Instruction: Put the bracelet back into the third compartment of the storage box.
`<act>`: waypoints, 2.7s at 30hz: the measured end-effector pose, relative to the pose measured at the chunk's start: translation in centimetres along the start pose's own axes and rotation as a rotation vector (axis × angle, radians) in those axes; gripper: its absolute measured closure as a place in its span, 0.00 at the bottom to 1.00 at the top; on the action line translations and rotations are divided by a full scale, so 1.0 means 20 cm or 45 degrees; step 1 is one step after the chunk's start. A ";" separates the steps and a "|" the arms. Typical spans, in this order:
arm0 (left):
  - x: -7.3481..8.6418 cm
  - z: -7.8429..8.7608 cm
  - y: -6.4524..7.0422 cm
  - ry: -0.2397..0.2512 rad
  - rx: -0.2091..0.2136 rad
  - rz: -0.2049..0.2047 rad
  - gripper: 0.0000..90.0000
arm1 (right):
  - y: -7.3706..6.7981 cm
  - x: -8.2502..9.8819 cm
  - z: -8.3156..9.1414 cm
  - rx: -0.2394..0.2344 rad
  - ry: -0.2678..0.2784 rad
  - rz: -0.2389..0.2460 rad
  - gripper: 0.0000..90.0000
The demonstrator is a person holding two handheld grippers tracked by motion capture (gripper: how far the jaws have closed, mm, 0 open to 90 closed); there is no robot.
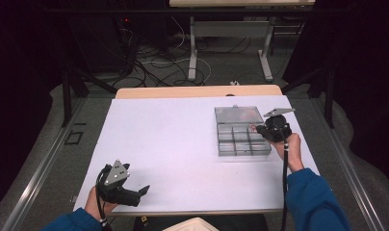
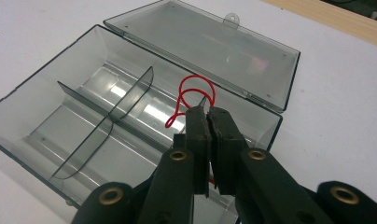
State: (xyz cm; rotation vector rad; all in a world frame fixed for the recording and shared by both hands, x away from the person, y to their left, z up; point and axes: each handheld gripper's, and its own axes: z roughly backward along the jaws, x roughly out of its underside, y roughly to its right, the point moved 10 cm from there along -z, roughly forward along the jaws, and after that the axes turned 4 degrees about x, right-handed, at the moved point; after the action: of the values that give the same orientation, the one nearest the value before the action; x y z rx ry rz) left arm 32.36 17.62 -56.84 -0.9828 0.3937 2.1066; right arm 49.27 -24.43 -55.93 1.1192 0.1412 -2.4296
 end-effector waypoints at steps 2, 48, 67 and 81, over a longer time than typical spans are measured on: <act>0.00 0.00 0.00 0.001 0.000 -0.001 0.00 | 0.00 0.01 0.00 0.000 -0.008 -0.006 0.97; 0.00 0.01 0.00 0.011 0.008 0.011 0.00 | 0.06 0.09 -0.14 0.083 -0.145 0.045 0.97; 0.00 0.00 0.00 0.003 0.007 0.005 0.00 | 0.07 0.07 -0.14 0.101 -0.124 0.032 0.73; 0.00 0.00 0.00 -0.002 -0.001 0.005 0.00 | 0.00 0.06 -0.03 -0.061 -0.097 -0.038 0.30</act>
State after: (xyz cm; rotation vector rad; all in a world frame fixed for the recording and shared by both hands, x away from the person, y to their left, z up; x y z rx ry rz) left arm 32.26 17.59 -56.93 -0.9815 0.3946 2.1114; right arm 49.02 -24.72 -57.30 1.0091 0.1923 -2.4773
